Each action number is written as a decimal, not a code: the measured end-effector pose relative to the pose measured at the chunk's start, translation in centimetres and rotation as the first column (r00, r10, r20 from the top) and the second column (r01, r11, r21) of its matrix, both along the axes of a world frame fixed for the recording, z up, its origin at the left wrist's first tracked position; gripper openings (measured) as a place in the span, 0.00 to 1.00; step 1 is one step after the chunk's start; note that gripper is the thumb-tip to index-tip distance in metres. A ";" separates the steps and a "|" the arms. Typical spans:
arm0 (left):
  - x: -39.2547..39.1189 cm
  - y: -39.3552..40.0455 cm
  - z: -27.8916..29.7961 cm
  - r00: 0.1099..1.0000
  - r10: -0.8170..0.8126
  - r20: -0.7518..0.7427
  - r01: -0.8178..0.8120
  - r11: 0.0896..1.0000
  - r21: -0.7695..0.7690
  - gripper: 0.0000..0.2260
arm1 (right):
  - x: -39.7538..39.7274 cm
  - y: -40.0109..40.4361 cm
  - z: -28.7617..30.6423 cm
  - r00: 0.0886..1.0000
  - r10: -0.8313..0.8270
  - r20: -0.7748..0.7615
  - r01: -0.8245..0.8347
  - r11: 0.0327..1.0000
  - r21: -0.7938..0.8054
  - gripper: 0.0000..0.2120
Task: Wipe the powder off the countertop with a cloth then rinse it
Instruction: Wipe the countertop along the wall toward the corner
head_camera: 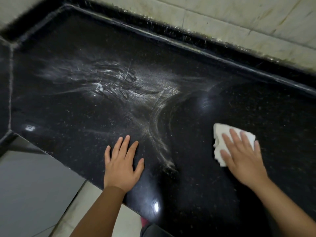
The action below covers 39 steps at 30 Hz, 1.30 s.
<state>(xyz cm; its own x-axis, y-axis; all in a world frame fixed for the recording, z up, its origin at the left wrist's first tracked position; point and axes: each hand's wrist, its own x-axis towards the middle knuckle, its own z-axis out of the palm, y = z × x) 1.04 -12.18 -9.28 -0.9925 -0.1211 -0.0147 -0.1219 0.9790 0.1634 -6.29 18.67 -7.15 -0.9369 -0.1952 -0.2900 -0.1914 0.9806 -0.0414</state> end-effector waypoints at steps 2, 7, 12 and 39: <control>0.0 0.0 0.0 1.000 0.004 -0.006 -0.004 1.000 -0.006 0.24 | -2.7 -1.5 0.1 0.988 -0.157 0.014 0.157 0.988 -0.006 0.33; 0.1 0.1 0.0 1.000 0.010 0.008 -0.010 1.000 -0.013 0.25 | -6.1 -8.5 0.3 0.976 -0.211 0.054 0.212 0.977 -0.025 0.26; 0.2 0.1 0.2 0.999 0.025 0.038 -0.026 1.000 0.010 0.26 | -1.2 -10.4 -0.6 0.997 0.079 -0.025 -0.080 0.994 -0.073 0.29; 0.1 0.2 0.5 0.998 0.066 0.025 -0.067 0.995 0.073 0.35 | 9.2 -11.0 -2.3 0.941 0.314 -0.124 -0.330 0.933 -0.140 0.25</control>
